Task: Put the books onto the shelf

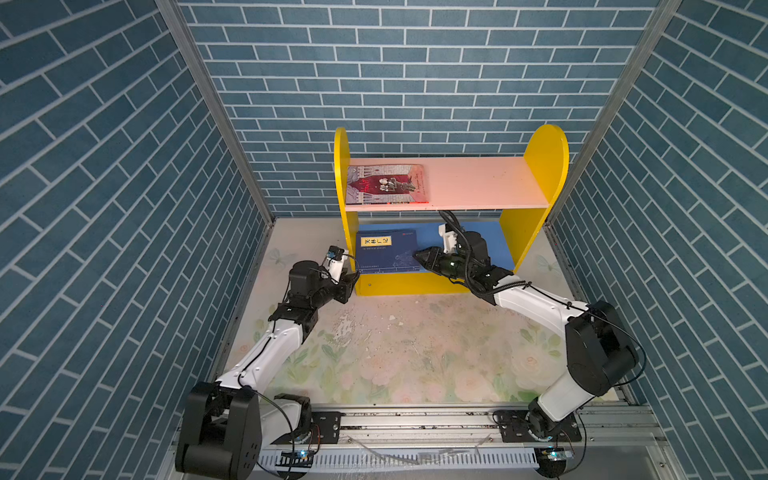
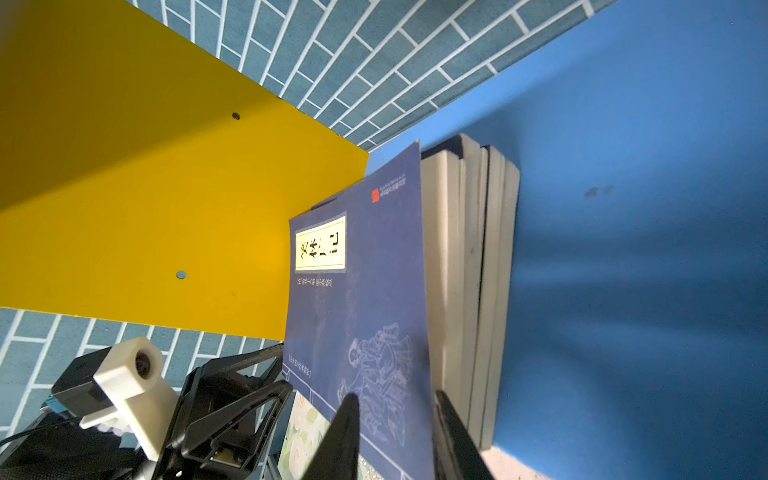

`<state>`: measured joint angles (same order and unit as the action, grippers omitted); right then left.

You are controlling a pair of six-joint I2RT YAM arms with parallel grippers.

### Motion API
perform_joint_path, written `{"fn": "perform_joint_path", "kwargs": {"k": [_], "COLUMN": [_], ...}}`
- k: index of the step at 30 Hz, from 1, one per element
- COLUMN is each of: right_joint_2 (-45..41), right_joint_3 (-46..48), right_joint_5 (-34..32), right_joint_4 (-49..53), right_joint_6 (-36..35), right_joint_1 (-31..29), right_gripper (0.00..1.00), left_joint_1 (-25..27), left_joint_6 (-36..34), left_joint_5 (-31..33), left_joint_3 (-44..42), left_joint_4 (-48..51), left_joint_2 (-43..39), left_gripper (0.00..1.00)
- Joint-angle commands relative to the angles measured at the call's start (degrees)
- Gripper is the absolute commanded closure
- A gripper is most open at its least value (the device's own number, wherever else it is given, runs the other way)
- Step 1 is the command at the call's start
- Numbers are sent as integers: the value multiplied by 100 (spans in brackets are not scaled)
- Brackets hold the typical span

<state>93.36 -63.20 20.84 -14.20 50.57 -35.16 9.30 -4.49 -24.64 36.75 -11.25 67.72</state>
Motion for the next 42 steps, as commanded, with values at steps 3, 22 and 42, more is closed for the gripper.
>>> {"fn": "perform_joint_path", "kwargs": {"k": [3,22,42], "right_joint_2": [-2,11,99], "right_joint_3": [52,-2,-298], "right_joint_5": [96,113,69], "right_joint_4": [-371,-407,-156], "right_joint_6": [-91,-115,-407], "right_joint_1": [-6,-10,22], "right_gripper": [69,70,71], "left_joint_1": [32,54,81], "left_joint_6": [43,-34,45], "left_joint_5": [73,94,129], "left_joint_3": [0,7,96], "left_joint_4": [-150,-334,-413], "left_joint_2": [107,192,307], "left_gripper": [56,56,56]}}
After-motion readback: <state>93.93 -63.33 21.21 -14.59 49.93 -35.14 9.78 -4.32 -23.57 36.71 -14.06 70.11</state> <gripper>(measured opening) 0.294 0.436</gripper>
